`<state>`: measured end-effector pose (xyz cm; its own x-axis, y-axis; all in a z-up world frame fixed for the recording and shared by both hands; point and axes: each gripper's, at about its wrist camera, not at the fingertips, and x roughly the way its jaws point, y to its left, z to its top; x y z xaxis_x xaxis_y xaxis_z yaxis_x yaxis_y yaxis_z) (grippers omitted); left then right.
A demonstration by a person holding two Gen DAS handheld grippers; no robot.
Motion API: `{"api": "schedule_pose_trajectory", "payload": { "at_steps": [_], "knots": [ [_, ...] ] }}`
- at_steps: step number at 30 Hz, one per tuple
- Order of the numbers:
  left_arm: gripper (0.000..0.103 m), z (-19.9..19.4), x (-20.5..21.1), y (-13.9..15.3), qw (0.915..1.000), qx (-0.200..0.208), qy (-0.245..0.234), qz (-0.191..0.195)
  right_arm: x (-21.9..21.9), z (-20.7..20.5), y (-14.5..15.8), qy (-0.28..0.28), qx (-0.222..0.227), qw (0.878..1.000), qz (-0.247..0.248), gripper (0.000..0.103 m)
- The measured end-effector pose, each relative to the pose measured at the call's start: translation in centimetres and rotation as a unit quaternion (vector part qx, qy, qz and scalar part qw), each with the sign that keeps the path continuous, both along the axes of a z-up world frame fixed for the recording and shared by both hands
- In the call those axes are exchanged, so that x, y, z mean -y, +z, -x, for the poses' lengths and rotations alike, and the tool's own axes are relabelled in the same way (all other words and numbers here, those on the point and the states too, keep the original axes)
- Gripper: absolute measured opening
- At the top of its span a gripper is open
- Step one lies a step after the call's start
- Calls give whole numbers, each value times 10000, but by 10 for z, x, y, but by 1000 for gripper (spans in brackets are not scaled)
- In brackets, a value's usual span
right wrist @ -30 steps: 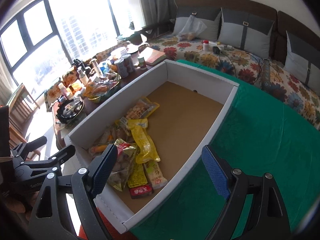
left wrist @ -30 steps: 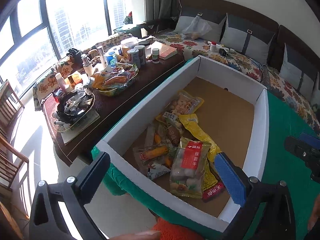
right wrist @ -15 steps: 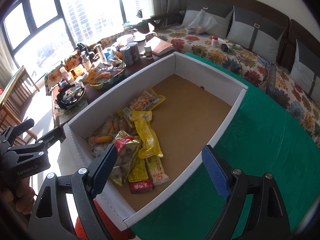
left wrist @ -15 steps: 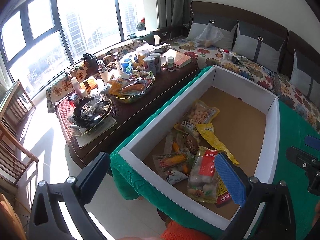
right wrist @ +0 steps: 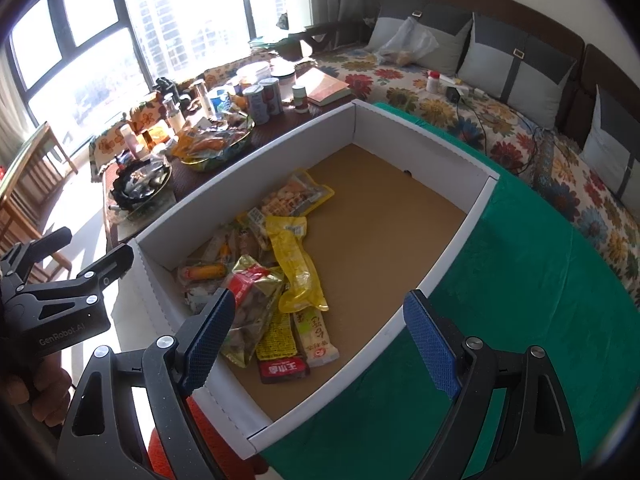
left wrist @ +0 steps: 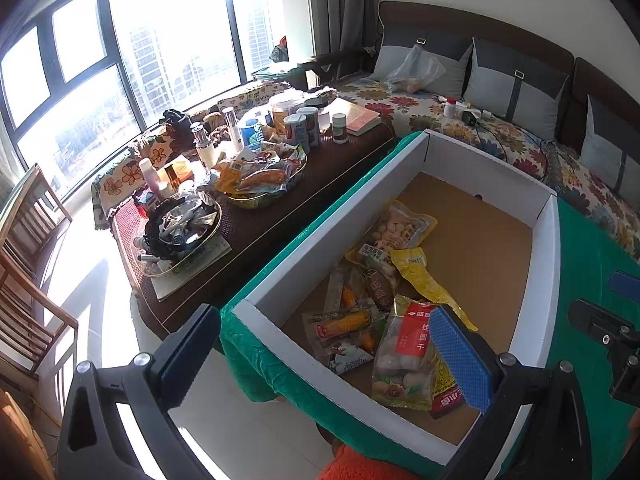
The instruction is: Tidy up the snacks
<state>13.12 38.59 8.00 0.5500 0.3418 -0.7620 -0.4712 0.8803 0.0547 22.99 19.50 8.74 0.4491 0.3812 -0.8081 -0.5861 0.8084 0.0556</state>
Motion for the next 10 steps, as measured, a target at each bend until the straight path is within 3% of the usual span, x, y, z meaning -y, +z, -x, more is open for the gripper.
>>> {"api": "schedule_pose_trajectory", "payload": {
  "at_steps": [10],
  "knots": [
    [103, 5, -3, -6, 9997, 163, 137, 156, 0, -1, -6, -26, 22, 10000, 72, 88]
  ]
}}
